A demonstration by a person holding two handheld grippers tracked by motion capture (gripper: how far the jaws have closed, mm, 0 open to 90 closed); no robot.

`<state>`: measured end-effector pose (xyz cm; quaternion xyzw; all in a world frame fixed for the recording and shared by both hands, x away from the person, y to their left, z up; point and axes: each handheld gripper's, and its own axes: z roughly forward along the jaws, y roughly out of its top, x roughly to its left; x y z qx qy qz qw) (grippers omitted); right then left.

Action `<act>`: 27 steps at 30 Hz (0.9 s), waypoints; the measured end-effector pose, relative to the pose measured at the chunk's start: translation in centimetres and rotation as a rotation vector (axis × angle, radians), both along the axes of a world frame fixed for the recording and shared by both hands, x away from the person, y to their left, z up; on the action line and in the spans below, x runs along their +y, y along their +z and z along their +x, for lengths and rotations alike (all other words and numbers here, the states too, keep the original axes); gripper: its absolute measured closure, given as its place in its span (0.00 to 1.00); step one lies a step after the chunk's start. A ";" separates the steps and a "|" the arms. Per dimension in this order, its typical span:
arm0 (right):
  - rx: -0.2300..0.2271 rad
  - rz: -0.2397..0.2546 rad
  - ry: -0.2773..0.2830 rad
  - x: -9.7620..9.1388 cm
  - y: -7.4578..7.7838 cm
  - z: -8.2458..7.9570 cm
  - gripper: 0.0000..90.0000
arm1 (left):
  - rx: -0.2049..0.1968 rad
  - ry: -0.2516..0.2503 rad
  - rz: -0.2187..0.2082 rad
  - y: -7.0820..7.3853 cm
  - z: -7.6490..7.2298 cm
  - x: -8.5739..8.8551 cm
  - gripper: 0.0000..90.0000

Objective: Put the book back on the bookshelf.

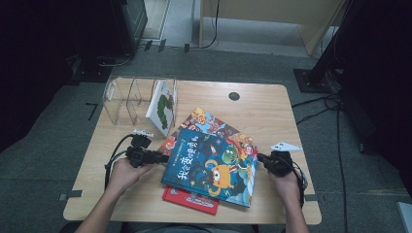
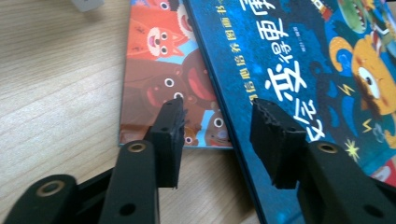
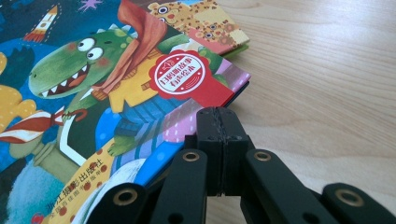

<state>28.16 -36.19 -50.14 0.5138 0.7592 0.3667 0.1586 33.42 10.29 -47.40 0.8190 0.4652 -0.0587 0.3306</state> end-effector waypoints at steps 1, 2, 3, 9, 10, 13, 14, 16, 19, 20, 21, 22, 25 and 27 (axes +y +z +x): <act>0.000 0.006 0.000 0.1 0.0 0.1 1.00 | 0.001 0.001 -0.002 -0.1 0.0 0.0 0.59; 0.001 0.008 0.002 0.1 0.0 0.2 1.00 | 0.005 0.005 -0.003 -0.1 -0.1 0.1 0.59; 0.003 0.012 0.004 0.2 0.0 0.3 1.00 | 0.008 0.005 -0.006 -0.2 -0.1 0.1 0.59; 0.006 0.025 0.030 0.7 0.0 0.7 1.00 | 0.008 0.012 -0.018 -0.2 -0.3 0.3 0.56; 0.004 0.024 0.036 0.8 0.0 0.8 1.00 | 0.006 0.017 -0.017 -0.2 -0.4 0.3 0.55; 0.001 0.026 0.051 1.2 0.0 1.0 1.00 | 0.008 0.018 -0.008 -0.3 -0.6 0.3 0.52; 0.002 0.023 0.057 1.3 0.0 1.1 1.00 | 0.007 0.018 -0.008 -0.4 -0.6 0.4 0.52; 0.005 0.023 0.067 1.5 0.0 1.2 1.00 | 0.008 0.023 -0.004 -0.4 -0.7 0.5 0.51; 0.003 0.019 0.070 1.7 0.0 1.4 1.00 | 0.017 0.037 -0.010 -0.5 -0.8 0.7 0.50; 0.007 0.021 0.071 1.8 0.0 1.4 1.00 | 0.021 0.041 -0.014 -0.6 -0.9 0.8 0.49; 0.008 0.021 0.073 1.8 0.1 1.5 1.00 | 0.023 0.043 -0.019 -0.7 -0.9 0.9 0.49; 0.006 0.020 0.075 1.8 0.0 1.5 1.00 | 0.027 0.043 -0.020 -0.7 -1.0 1.0 0.48; 0.003 0.026 0.081 1.9 0.0 1.6 1.00 | 0.022 0.045 -0.032 -0.9 -1.1 1.2 0.45; 0.006 0.027 0.088 2.0 0.0 1.7 1.00 | 0.031 0.052 -0.049 -1.0 -1.2 1.3 0.43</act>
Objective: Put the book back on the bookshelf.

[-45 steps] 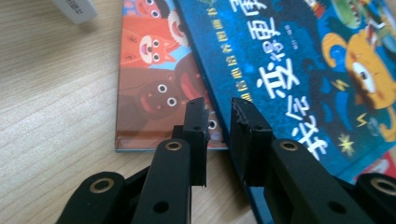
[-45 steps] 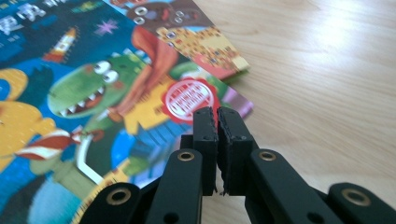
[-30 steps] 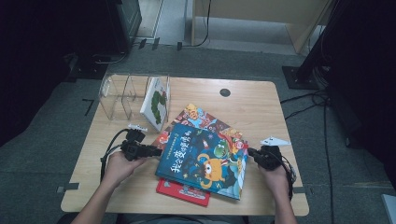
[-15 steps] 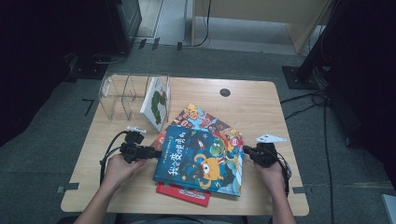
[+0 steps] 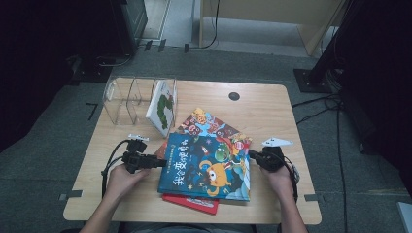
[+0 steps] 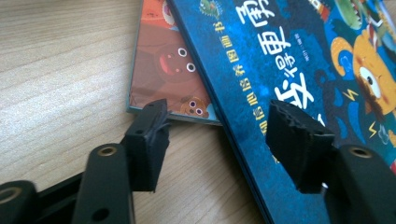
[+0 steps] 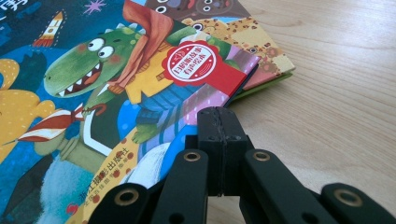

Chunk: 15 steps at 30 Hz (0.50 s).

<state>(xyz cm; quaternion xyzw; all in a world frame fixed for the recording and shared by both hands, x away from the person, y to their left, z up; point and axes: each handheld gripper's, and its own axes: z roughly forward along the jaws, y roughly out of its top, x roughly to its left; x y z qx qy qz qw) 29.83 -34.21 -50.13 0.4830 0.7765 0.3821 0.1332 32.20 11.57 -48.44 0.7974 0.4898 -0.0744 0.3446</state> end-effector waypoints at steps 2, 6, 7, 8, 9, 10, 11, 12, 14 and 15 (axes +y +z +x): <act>0.006 0.003 0.008 0.1 0.0 0.1 1.00 | 0.003 0.001 -0.001 -0.1 -0.1 0.1 0.43; 0.014 -0.003 0.020 0.4 0.0 0.3 1.00 | 0.029 0.004 -0.013 -0.2 -0.2 0.3 0.43; 0.018 -0.001 0.022 0.5 0.1 0.3 1.00 | 0.033 0.000 -0.016 -0.3 -0.2 0.3 0.43; 0.016 -0.001 0.025 0.6 0.0 0.3 1.00 | 0.038 -0.005 -0.016 -0.3 -0.2 0.3 0.43; 0.018 -0.003 0.026 0.6 0.0 0.3 1.00 | 0.042 -0.003 -0.016 -0.3 -0.3 0.3 0.42; 0.018 0.000 0.026 0.7 0.0 0.3 1.00 | 0.037 0.001 -0.017 -0.3 -0.3 0.3 0.40; 0.020 -0.002 0.027 0.7 0.0 0.3 1.00 | 0.037 0.003 -0.027 -0.3 -0.4 0.2 0.38; 0.020 -0.003 0.031 0.8 0.0 0.3 1.00 | 0.043 0.002 -0.036 -0.3 -0.4 0.2 0.37; 0.022 -0.002 0.031 0.8 0.0 0.3 1.00 | 0.054 0.004 -0.042 -0.4 -0.5 0.2 0.32; 0.025 -0.003 0.031 0.8 0.0 0.2 1.00 | 0.053 0.007 -0.033 -0.5 -0.6 0.2 0.30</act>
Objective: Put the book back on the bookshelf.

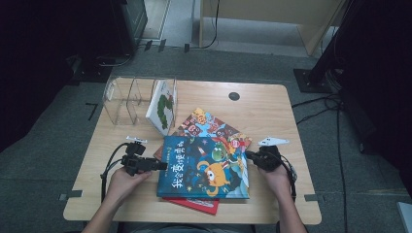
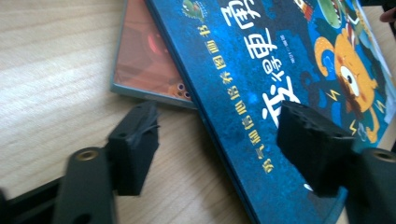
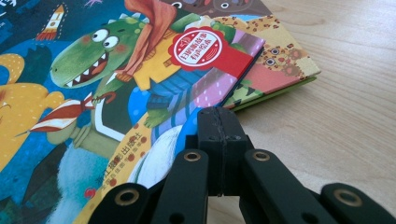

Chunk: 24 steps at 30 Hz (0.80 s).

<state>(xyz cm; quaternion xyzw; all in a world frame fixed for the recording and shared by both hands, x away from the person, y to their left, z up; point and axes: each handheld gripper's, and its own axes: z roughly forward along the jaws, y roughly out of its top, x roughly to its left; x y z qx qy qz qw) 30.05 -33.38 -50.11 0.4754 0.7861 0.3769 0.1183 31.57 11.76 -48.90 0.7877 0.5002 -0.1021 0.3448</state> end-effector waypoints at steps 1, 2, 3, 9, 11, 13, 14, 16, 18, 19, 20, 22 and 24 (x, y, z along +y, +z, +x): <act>0.005 0.002 -0.002 0.0 0.0 -0.1 1.00 | -0.015 0.004 0.007 0.0 -0.2 0.0 0.29; 0.002 0.001 0.002 0.0 0.0 -0.2 1.00 | -0.014 0.005 0.008 -0.1 -0.3 -0.1 0.29; 0.005 0.001 0.004 0.1 0.0 -0.2 1.00 | -0.001 0.001 0.003 -0.1 -0.3 -0.1 0.30; 0.014 0.007 0.021 0.4 0.0 -0.6 1.00 | 0.049 -0.029 -0.012 -0.7 -0.3 -0.5 0.39; 0.018 0.007 0.030 0.7 0.0 -0.7 1.00 | 0.055 -0.028 -0.018 -0.8 -0.3 -0.5 0.40; 0.017 0.003 0.041 0.9 0.0 -0.8 1.00 | 0.057 -0.025 -0.027 -0.9 -0.3 -0.5 0.42; 0.019 0.004 0.046 1.0 0.1 -0.8 1.00 | 0.064 -0.023 -0.036 -0.9 -0.2 -0.5 0.43; 0.018 0.004 0.057 1.3 0.1 -0.8 1.00 | 0.070 -0.007 -0.042 -0.9 -0.1 -0.3 0.41; 0.017 0.002 0.062 1.6 0.1 -0.8 1.00 | 0.075 -0.001 -0.051 -1.0 0.0 -0.1 0.42; 0.018 0.007 0.065 1.6 0.1 -0.8 1.00 | 0.086 0.007 -0.055 -1.0 0.1 0.0 0.42; 0.017 0.011 0.065 1.7 0.2 -0.9 1.00 | 0.086 0.007 -0.051 -0.9 0.1 0.0 0.45; 0.006 0.002 0.063 2.0 0.2 -0.9 1.00 | 0.113 0.000 -0.062 -0.9 0.1 -0.1 0.44; -0.002 -0.010 0.063 2.2 0.2 -0.9 1.00 | 0.114 -0.006 -0.074 -0.6 0.1 0.1 0.46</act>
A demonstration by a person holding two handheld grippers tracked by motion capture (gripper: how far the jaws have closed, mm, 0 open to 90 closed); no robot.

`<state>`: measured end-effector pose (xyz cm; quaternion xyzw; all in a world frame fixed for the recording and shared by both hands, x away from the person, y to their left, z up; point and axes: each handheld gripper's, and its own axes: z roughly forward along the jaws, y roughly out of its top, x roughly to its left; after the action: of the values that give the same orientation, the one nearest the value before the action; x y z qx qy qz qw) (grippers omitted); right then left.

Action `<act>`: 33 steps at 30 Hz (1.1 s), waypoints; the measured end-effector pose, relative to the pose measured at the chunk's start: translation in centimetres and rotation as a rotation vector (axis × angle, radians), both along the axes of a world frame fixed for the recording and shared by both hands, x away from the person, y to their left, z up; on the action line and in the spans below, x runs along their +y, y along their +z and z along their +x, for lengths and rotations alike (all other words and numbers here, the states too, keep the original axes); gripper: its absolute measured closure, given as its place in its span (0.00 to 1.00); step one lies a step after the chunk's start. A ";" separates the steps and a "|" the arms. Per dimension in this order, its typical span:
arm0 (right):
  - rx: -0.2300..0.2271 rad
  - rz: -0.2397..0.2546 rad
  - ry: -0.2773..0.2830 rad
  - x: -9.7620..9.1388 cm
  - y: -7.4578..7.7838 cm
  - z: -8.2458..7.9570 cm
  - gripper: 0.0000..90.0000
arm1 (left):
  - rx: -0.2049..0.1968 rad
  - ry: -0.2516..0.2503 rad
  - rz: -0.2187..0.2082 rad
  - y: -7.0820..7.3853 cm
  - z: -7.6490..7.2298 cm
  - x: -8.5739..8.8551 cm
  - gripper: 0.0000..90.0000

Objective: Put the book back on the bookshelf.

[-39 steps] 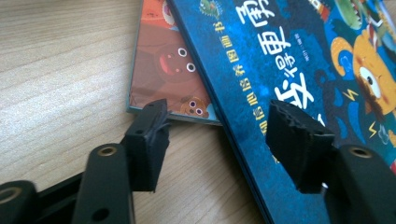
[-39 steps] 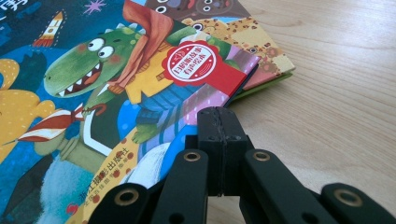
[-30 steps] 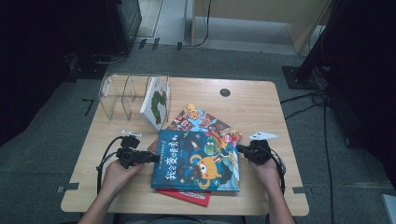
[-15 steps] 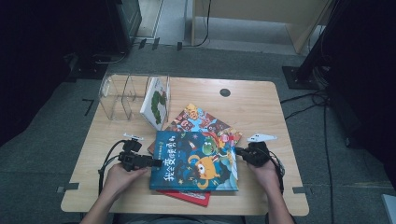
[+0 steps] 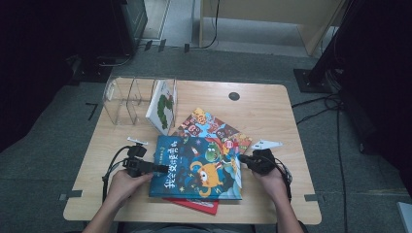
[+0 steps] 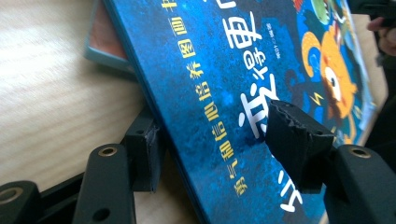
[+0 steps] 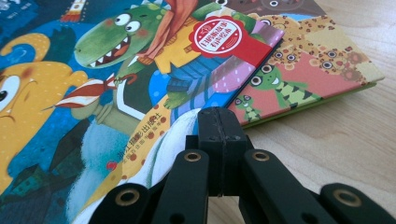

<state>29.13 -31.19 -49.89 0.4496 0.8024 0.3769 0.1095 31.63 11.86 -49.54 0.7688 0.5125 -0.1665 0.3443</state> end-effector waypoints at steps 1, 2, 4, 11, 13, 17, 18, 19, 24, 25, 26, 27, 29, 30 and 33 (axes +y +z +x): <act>0.000 -0.003 0.001 0.0 0.0 0.0 1.00 | 0.002 0.000 -0.004 0.3 0.0 0.1 0.47; 0.005 0.003 0.003 0.1 0.0 0.0 1.00 | 0.001 0.006 -0.004 0.6 0.0 0.3 0.48; 0.004 0.003 0.013 0.3 0.1 0.0 1.00 | -0.008 0.007 -0.019 1.4 0.2 0.7 0.52; -0.012 0.006 0.044 1.4 0.3 -0.2 1.00 | -0.006 -0.004 -0.017 5.4 0.8 1.5 0.59; -0.017 0.001 0.060 1.9 0.3 -0.2 1.00 | -0.006 -0.006 -0.020 6.7 1.1 1.8 0.61; -0.027 -0.001 0.083 2.9 0.2 -0.2 1.00 | -0.005 -0.009 -0.029 8.9 1.7 2.0 0.66; -0.026 0.000 0.084 3.1 0.2 -0.2 1.00 | -0.003 -0.012 -0.022 9.4 1.8 1.9 0.66; -0.032 0.001 0.085 3.3 0.2 -0.2 1.00 | -0.005 -0.015 -0.019 9.9 2.0 1.7 0.67; -0.042 0.007 0.089 3.9 0.1 -0.1 1.00 | 0.000 -0.041 -0.014 12.6 3.1 1.0 0.72; -0.045 0.008 0.092 4.1 0.1 -0.1 1.00 | 0.002 -0.041 -0.007 13.1 3.3 0.8 0.73; -0.047 0.011 0.091 4.3 0.0 -0.1 1.00 | 0.006 -0.042 -0.003 13.6 3.6 0.5 0.74; -0.052 0.008 0.096 4.5 0.0 0.0 1.00 | 0.006 -0.044 0.002 14.1 3.8 0.2 0.74; -0.060 0.009 0.101 5.0 0.0 0.0 1.00 | 0.009 -0.063 0.023 15.0 4.2 -0.6 0.75; -0.064 0.007 0.107 5.3 0.0 0.0 1.00 | 0.006 -0.077 0.034 15.4 4.5 -1.0 0.77; -0.079 -0.010 0.112 6.0 0.0 0.1 1.00 | 0.018 -0.099 0.039 16.3 5.1 -1.7 0.79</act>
<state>29.20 -25.19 -49.91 0.3881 0.8233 0.3958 0.1221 36.77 10.16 -33.23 0.7982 0.4801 -0.1801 0.3161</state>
